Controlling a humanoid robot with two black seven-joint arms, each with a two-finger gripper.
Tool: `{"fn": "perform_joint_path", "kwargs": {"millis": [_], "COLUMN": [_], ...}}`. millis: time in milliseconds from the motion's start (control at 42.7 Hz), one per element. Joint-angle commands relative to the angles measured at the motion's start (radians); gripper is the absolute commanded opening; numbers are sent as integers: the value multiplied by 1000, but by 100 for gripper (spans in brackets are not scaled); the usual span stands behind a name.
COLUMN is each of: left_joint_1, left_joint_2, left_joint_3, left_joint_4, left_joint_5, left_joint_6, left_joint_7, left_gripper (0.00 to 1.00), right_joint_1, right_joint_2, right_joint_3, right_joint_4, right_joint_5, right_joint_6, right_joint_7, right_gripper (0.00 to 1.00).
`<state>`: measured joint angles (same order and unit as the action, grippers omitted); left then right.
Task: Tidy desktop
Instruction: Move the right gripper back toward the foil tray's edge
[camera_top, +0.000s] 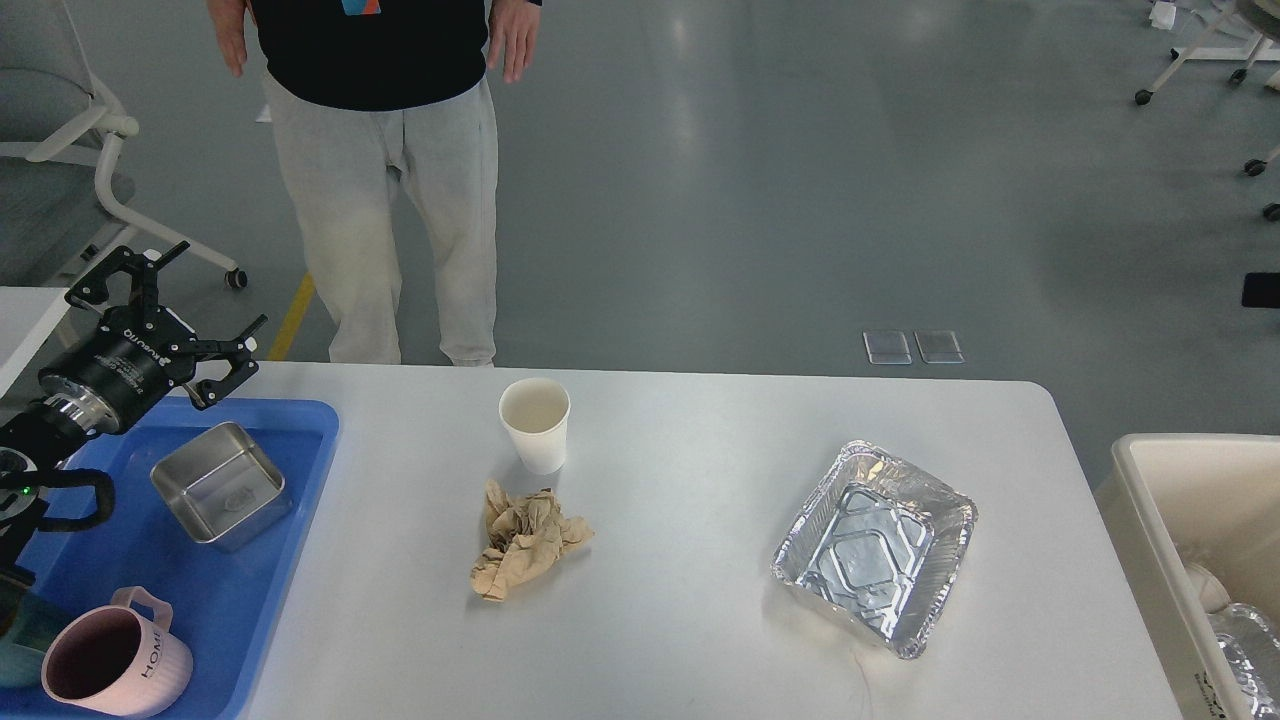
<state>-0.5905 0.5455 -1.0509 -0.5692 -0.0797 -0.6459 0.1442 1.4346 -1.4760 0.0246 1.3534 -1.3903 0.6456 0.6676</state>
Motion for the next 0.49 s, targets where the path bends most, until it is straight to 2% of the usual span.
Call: {"fn": "perform_joint_path", "kwargs": {"millis": [0,258,469], "left_joint_1": [0,18,31], "left_joint_2": [2,5,5], "left_joint_3": [0,-1,-23], "left_joint_4": [0,0,0], "left_joint_5": [0,-3,-3], "left_joint_6": [0,0,-1], "left_joint_7": [-2,-2,-5], "left_gripper": [98,98,98], "right_joint_1": [-20,-174,-316], "right_joint_2": [144,451,623], "right_joint_3": [-15,-15,-20], "right_joint_4": [-75,-350,-494], "right_joint_5": [-47,-180,-275], "right_joint_6": [-70,-250,-380], "right_joint_7": [-19,-14,-8], "right_gripper": [99,98,97]}}
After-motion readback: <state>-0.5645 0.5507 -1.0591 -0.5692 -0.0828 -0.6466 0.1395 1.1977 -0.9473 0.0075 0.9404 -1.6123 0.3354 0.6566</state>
